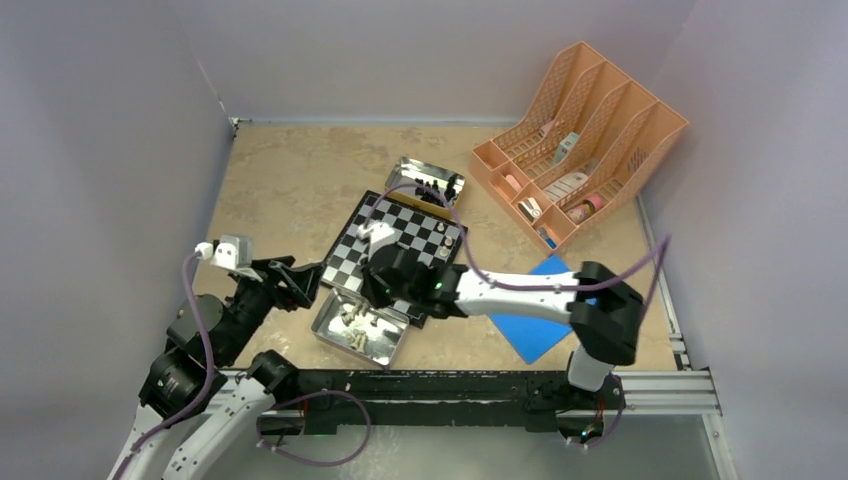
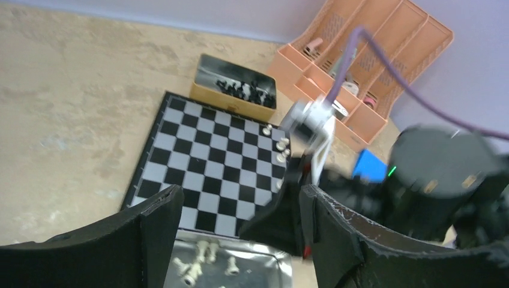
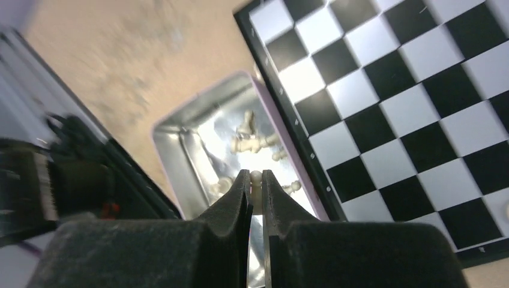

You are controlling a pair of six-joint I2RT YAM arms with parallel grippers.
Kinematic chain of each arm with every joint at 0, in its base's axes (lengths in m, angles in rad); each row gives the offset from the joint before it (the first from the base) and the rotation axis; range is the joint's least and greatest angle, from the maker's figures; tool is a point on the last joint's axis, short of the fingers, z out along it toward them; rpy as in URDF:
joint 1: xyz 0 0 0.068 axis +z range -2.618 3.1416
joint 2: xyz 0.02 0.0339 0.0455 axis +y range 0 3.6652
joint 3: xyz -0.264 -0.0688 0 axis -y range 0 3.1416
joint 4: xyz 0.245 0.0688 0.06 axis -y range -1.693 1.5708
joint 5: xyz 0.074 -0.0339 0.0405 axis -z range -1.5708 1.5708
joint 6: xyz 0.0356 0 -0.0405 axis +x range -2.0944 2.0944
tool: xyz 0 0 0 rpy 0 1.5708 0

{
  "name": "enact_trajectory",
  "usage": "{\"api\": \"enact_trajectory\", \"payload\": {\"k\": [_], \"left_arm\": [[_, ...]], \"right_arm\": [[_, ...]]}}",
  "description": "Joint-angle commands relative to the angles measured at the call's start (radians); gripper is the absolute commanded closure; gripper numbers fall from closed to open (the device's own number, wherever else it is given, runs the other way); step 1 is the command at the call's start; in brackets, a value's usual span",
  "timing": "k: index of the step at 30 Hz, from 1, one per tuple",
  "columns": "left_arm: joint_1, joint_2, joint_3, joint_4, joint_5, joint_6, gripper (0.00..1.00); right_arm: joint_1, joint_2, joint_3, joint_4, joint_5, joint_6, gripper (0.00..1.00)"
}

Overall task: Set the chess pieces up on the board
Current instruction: Pick up the chess piece from the storage box.

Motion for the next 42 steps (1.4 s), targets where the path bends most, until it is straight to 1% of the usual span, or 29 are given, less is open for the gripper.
{"api": "enact_trajectory", "payload": {"k": [1, 4, 8, 11, 15, 19, 22, 24, 27, 29, 34, 38, 40, 42], "left_arm": [[-0.005, 0.037, 0.047, -0.041, 0.088, -0.141, 0.3], [-0.004, 0.063, 0.041, -0.029, 0.166, -0.181, 0.31], [-0.005, 0.095, 0.015, 0.049, 0.295, -0.215, 0.32], [-0.005, 0.117, -0.006, 0.132, 0.416, -0.24, 0.32], [-0.006, 0.142, -0.018, 0.237, 0.526, -0.301, 0.35], [-0.006, 0.151, -0.043, 0.328, 0.588, -0.384, 0.43], [-0.006, 0.165, -0.078, 0.449, 0.652, -0.433, 0.45], [-0.005, 0.175, -0.101, 0.538, 0.687, -0.454, 0.45], [-0.006, 0.208, -0.122, 0.653, 0.728, -0.477, 0.43], [-0.005, 0.232, -0.132, 0.72, 0.764, -0.505, 0.43], [-0.006, 0.279, -0.169, 0.865, 0.816, -0.578, 0.47], [-0.005, 0.309, -0.216, 1.009, 0.852, -0.649, 0.5], [-0.005, 0.328, -0.228, 1.055, 0.87, -0.676, 0.53], [-0.006, 0.346, -0.23, 1.067, 0.878, -0.687, 0.53]], "right_arm": [[-0.08, -0.176, -0.072, 0.161, -0.1, 0.145, 0.94], [-0.111, -0.284, -0.121, 0.254, -0.153, 0.219, 0.93], [-0.123, -0.378, -0.147, 0.353, -0.191, 0.28, 0.93], [-0.123, -0.452, -0.18, 0.436, -0.216, 0.321, 0.93], [-0.123, -0.549, -0.251, 0.547, -0.229, 0.357, 0.93], [-0.123, -0.622, -0.303, 0.605, -0.234, 0.352, 0.92], [-0.123, -0.678, -0.351, 0.64, -0.234, 0.367, 0.91], [-0.123, -0.708, -0.379, 0.677, -0.234, 0.376, 0.9], [-0.123, -0.735, -0.398, 0.724, -0.223, 0.375, 0.9], [-0.123, -0.742, -0.402, 0.721, -0.219, 0.384, 0.9], [-0.123, -0.754, -0.443, 0.787, -0.245, 0.429, 0.9], [-0.123, -0.753, -0.449, 0.789, -0.265, 0.444, 0.9], [-0.123, -0.75, -0.463, 0.809, -0.27, 0.457, 0.9], [-0.123, -0.745, -0.467, 0.818, -0.28, 0.468, 0.9]]}}
